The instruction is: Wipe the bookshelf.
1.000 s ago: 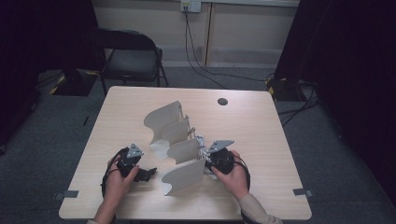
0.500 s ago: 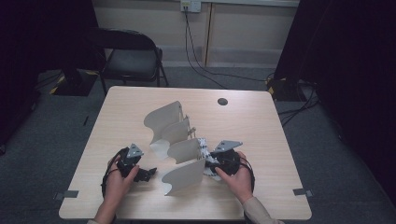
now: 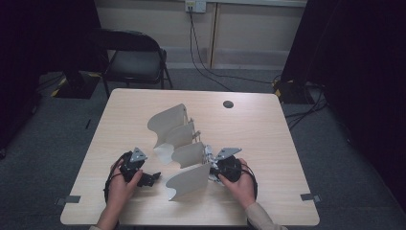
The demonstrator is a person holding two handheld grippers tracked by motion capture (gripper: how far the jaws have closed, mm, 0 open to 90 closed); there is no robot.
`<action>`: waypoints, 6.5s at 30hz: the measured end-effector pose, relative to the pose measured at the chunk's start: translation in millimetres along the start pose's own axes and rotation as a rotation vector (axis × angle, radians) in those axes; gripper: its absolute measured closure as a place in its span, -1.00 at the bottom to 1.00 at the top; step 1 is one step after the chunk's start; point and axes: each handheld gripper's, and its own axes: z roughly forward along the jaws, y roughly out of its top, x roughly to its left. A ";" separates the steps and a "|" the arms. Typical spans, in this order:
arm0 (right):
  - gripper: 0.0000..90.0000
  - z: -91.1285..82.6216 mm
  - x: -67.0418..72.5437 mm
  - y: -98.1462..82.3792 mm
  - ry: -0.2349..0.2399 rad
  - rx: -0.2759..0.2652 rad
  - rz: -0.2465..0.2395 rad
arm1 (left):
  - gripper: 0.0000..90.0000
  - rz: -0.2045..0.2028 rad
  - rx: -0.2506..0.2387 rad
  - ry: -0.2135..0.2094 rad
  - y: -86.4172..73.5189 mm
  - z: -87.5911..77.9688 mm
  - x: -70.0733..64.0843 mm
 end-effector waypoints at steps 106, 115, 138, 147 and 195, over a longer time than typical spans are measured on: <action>0.75 -28.7 15.0 -3.8 0.090 -0.061 -0.002 | -1.00 0.008 0.003 -0.001 0.3 -0.1 0.2; 0.39 -23.3 13.7 -15.9 0.062 -0.030 0.025 | -1.00 0.008 0.003 -0.001 0.3 -0.1 0.2; 0.75 -14.6 15.9 -12.9 0.023 -0.016 -0.020 | -1.00 0.010 0.004 -0.001 0.3 -0.1 0.2; 0.77 -50.8 5.7 -12.0 0.039 -0.107 0.024 | -1.00 0.009 0.003 -0.002 0.3 0.0 0.1; 0.77 -105.8 11.3 20.1 0.059 -0.237 -0.023 | -1.00 0.007 0.000 -0.006 0.4 0.3 -0.2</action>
